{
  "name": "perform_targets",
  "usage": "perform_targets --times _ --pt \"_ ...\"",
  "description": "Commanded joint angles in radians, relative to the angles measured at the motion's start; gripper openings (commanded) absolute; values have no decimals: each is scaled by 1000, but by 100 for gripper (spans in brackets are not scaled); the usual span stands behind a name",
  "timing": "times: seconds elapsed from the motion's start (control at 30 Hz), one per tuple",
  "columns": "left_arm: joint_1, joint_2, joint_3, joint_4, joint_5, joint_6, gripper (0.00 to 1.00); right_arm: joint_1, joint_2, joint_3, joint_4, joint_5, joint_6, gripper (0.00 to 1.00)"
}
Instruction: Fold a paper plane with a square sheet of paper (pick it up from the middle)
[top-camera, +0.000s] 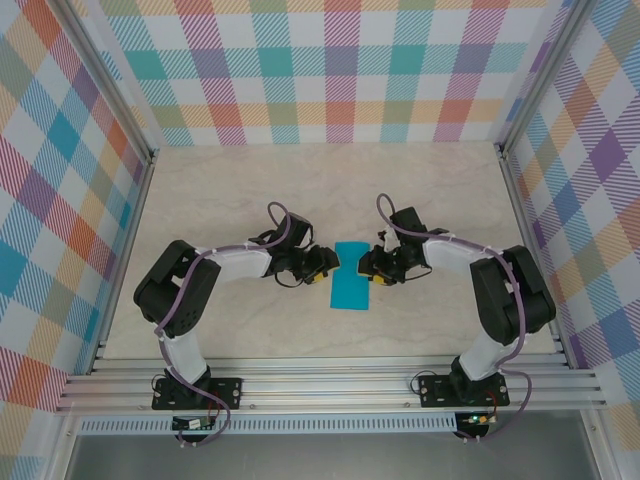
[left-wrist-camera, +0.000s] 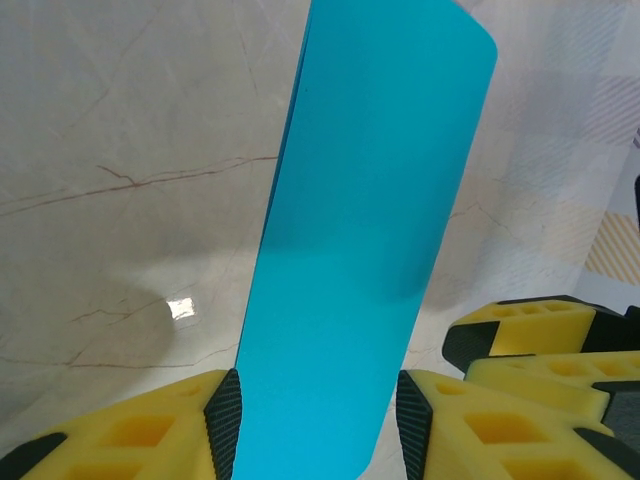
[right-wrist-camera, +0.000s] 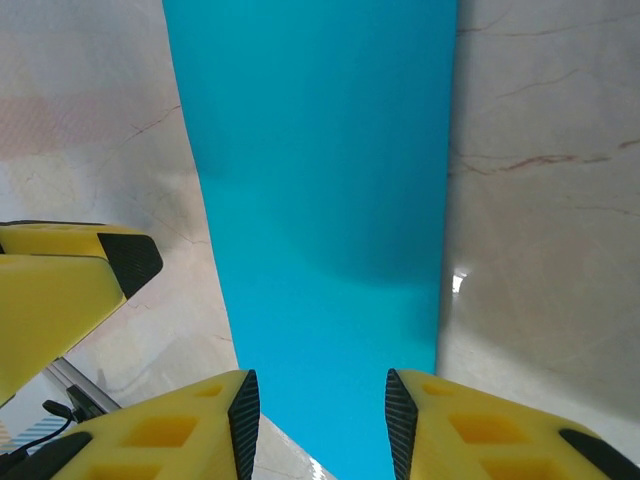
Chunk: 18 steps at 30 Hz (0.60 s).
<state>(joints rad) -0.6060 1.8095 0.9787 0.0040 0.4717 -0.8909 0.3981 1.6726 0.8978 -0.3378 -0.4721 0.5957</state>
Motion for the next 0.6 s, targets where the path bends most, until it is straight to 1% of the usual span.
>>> perform_targets --times 0.0,0.27,0.57 --pt "7 10 18 7 20 0 47 15 30 42 -4 -15 7 40" --pt "6 18 23 -2 28 7 47 16 76 49 -26 31 -8 40" --pt "2 17 37 -31 30 20 48 16 83 26 -58 102 -31 38"
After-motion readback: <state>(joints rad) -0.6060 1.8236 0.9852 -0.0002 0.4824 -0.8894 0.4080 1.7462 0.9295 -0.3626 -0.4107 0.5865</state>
